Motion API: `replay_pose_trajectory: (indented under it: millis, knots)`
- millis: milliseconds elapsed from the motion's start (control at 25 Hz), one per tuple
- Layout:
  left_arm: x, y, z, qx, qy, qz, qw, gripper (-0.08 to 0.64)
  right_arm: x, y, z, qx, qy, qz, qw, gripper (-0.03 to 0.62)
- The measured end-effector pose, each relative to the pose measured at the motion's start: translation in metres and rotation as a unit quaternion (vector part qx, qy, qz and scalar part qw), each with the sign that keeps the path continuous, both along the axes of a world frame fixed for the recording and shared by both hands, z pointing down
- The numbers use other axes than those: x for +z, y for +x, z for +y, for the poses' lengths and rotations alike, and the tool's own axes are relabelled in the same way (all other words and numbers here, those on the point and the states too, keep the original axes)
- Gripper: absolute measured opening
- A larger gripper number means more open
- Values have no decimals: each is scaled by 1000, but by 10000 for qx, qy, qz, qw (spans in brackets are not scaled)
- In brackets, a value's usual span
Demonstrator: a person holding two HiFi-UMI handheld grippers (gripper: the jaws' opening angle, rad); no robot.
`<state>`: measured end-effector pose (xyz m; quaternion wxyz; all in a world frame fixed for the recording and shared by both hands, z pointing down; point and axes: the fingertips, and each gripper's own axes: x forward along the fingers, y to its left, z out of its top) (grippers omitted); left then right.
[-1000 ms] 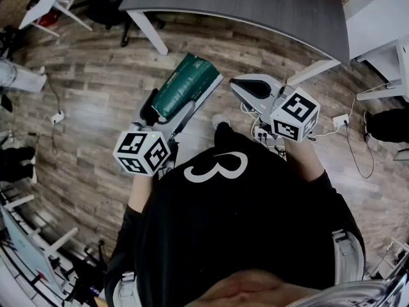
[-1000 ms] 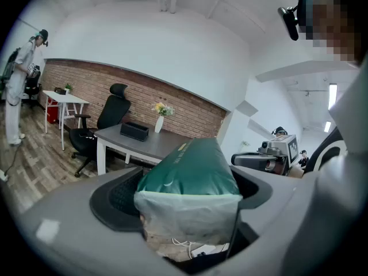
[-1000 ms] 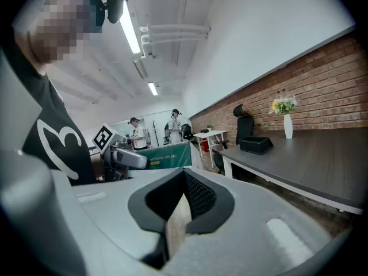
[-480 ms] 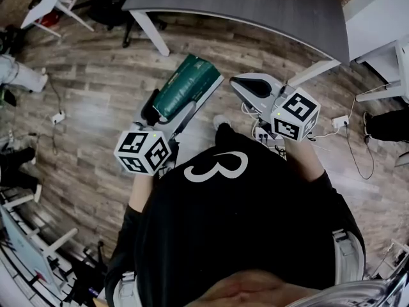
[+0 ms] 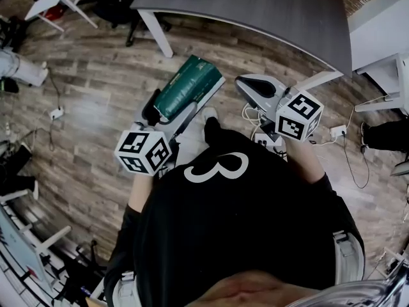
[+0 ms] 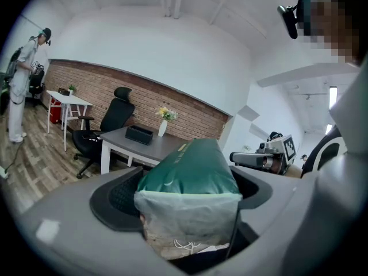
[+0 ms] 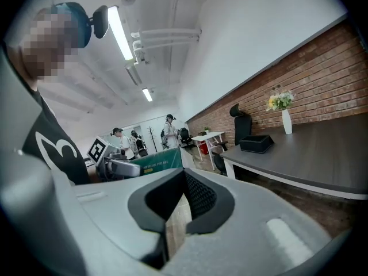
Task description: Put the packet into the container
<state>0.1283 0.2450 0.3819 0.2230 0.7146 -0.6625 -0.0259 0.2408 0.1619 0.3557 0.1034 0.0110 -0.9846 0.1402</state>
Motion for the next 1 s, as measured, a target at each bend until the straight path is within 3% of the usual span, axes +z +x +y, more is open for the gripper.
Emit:
replay_pose_trajectory:
  millis: [440,760,1000]
  knots:
    - [8,-75,-47,-220,-2,63,9997,476,13,-78,-53,-194,-214,20,9996,2]
    - [13,-159,-136,-291,-53,303,9991,476,16,-161,-145,-192,-348,153,9991,2]
    - [-12,-204,-202,-192,123,95,9997,476,-4,-202,-211,-60,-255,23,9997,2]
